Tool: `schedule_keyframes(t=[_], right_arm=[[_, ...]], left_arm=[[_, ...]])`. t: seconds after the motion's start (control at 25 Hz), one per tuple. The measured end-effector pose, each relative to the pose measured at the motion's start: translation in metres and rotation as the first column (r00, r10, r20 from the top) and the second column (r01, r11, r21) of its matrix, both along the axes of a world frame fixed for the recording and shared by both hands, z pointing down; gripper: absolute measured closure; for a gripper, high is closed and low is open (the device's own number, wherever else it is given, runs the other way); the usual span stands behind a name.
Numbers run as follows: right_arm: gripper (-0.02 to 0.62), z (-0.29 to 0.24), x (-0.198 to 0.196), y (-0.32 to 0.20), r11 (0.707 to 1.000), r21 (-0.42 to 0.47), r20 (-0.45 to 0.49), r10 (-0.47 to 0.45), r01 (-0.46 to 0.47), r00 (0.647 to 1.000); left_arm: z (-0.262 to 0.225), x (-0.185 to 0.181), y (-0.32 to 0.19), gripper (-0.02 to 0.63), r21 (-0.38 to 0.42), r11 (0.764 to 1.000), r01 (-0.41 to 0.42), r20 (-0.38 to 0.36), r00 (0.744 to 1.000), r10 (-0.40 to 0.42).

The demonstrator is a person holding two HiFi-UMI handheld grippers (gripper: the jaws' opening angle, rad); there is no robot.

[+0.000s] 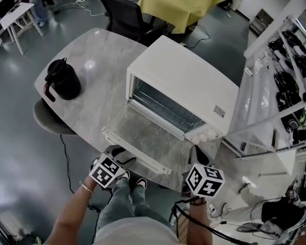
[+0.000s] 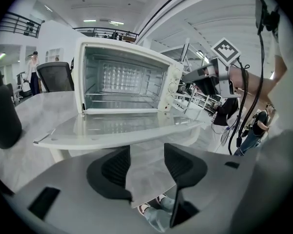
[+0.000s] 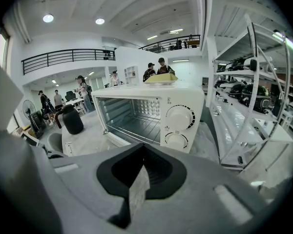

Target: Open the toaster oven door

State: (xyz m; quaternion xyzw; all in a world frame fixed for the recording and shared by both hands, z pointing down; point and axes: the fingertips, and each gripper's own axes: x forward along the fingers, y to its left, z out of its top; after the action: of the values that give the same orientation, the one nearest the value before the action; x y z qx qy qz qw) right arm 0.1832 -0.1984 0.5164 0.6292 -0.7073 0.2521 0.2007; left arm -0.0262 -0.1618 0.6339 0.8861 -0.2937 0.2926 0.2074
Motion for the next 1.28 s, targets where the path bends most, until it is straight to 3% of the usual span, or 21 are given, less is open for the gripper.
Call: schedule_keyframes(t=[0.72,1.28], right_arm=[[0.591,0.019,-0.003,0.003,0.998,-0.052,-0.025,-0.021,0.02,0.999],[0.591,0.025,-0.008,0.001,0.996,-0.066,-0.027,-0.054,0.052,0.998]], left_arm=[[0.023,-0.002,0.001,0.387,-0.044,0.996,0.073,-0.052,0.996,-0.076],[0.029,-0.004,0.002,0.387,-0.052,0.995,0.09,-0.037,0.995,-0.092]])
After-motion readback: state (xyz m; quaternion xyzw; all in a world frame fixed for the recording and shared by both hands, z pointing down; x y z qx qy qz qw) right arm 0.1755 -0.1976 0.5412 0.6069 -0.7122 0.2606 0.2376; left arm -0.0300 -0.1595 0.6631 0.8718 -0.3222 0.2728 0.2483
